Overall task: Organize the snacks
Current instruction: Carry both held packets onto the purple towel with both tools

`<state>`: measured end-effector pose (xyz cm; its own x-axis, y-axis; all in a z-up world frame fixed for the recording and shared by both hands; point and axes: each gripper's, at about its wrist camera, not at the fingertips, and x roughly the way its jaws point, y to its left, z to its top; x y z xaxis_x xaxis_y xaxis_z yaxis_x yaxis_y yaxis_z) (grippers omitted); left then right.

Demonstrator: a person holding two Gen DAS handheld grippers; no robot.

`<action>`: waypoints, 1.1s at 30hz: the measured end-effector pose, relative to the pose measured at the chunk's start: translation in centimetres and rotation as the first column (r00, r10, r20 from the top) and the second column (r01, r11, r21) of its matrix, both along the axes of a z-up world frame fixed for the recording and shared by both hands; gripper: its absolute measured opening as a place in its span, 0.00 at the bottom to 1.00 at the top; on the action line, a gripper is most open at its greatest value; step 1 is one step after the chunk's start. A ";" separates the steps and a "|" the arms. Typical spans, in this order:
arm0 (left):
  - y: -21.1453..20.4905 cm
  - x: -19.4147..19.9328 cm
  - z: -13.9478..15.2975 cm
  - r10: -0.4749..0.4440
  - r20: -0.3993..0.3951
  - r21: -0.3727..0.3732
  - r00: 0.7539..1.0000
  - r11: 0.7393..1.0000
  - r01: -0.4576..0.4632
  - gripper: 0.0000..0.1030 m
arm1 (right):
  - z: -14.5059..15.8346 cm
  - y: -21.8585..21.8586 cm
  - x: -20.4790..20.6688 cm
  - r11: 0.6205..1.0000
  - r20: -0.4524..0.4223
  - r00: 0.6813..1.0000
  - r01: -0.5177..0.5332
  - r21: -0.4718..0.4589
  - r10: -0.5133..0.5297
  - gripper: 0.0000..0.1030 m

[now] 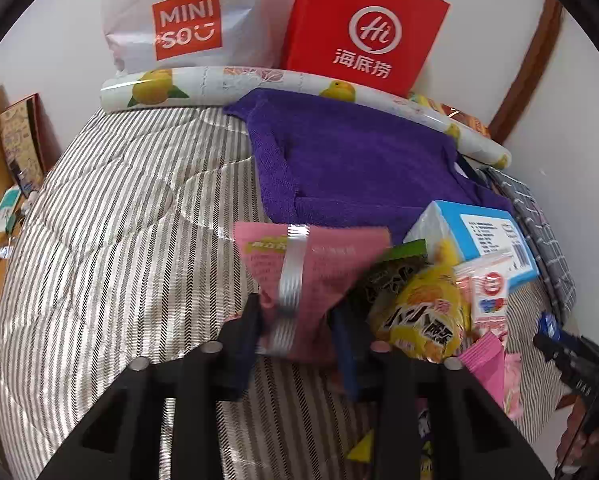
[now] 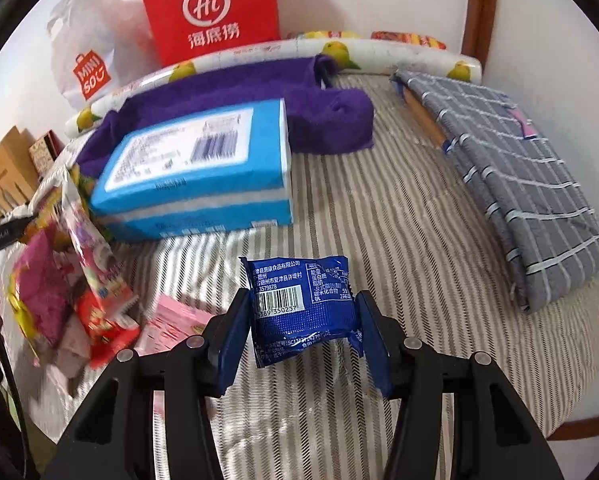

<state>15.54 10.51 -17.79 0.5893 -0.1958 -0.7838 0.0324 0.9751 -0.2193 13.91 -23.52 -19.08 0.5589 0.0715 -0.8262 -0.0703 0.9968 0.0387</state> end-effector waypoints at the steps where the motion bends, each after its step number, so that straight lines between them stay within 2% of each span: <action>1: 0.2 -0.1 0.1 -0.004 0.002 -0.012 1.000 1.000 0.004 0.28 | 0.5 0.2 -0.2 1.000 0.005 1.000 0.010 0.006 -0.010 0.50; 7: 1.7 -1.0 1.4 -0.032 0.011 -0.064 0.999 0.997 0.032 0.27 | 3.0 1.7 -1.4 0.998 0.035 0.998 0.057 0.037 -0.059 0.50; 12: 2.1 -1.6 2.9 -0.041 0.027 -0.020 0.999 0.999 0.042 0.27 | 4.7 2.9 -2.8 0.996 0.063 0.995 0.078 0.046 -0.081 0.50; 17: 2.5 -2.7 4.3 -0.044 0.042 -0.044 0.998 0.998 0.046 0.27 | 6.4 3.2 -4.0 0.992 0.092 0.988 0.124 0.034 -0.127 0.50; 20: 2.0 -3.6 5.1 -0.048 0.064 -0.030 0.997 0.998 0.050 0.27 | 7.3 2.8 -5.3 0.990 0.128 0.982 0.137 0.038 -0.141 0.50; 26: 0.8 -6.1 7.1 -0.021 0.109 -0.032 0.994 0.999 0.025 0.27 | 8.6 2.0 -6.9 0.993 0.173 0.978 0.112 0.024 -0.114 0.50; 33: -2.0 -7.6 9.7 -0.037 0.135 -0.001 0.990 0.999 0.038 0.27 | 11.0 1.7 -7.9 0.996 0.221 0.973 0.060 0.062 -0.073 0.50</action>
